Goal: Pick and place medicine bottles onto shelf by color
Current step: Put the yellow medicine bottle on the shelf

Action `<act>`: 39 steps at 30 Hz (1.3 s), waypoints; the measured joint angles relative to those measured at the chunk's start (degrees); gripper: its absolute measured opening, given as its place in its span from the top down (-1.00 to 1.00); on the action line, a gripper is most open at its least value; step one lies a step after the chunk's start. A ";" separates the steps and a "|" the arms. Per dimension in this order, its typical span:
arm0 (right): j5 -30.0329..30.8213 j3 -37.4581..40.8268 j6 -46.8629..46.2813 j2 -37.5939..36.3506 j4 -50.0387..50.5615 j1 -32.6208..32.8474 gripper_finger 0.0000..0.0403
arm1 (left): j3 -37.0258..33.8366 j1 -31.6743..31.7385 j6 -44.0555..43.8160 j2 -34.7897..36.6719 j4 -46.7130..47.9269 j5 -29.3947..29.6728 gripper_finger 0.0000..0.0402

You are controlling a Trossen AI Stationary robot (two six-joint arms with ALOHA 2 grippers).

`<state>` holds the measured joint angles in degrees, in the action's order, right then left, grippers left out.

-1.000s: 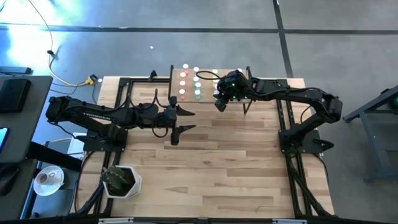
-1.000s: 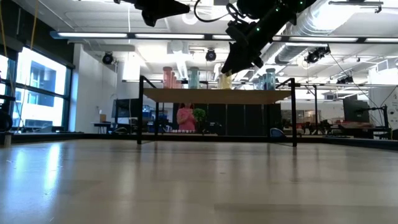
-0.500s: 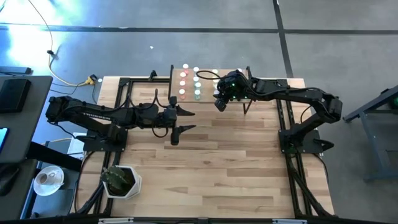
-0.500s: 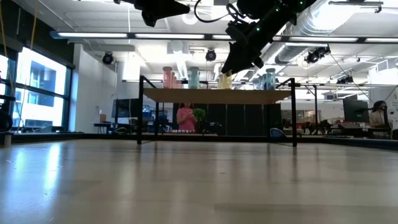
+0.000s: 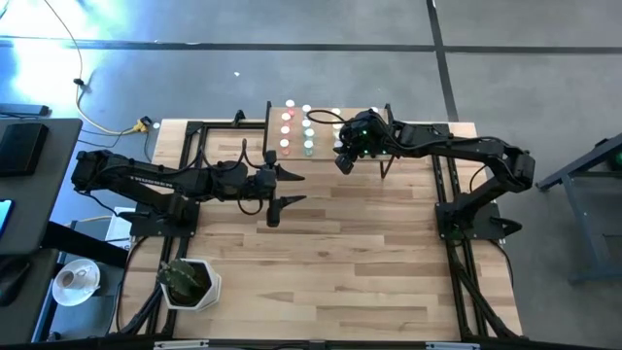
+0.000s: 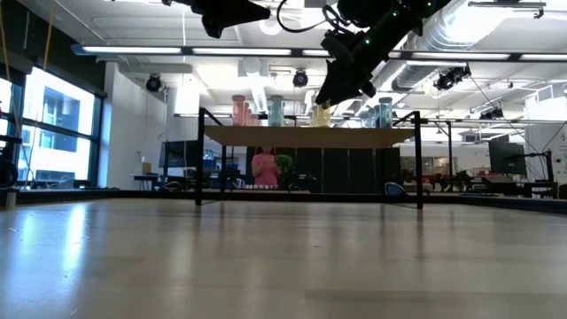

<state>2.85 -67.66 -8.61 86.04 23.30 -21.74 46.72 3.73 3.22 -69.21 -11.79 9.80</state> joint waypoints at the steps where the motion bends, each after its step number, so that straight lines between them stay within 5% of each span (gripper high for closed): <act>1: 0.04 0.00 0.01 0.00 -0.04 0.00 0.45 | 0.00 0.00 0.00 0.00 0.00 0.00 -0.10; 12: 0.55 0.02 0.02 0.00 -0.03 0.02 0.44 | -0.01 0.00 0.00 0.00 -0.02 0.00 -0.10; 39: 0.59 -1.23 -0.39 0.13 1.74 0.02 0.03 | -0.02 -0.02 0.00 0.00 -0.04 0.00 -0.10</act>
<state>3.44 -68.89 -9.00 86.17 25.04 -21.71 46.70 3.71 3.22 -69.21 -11.84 9.81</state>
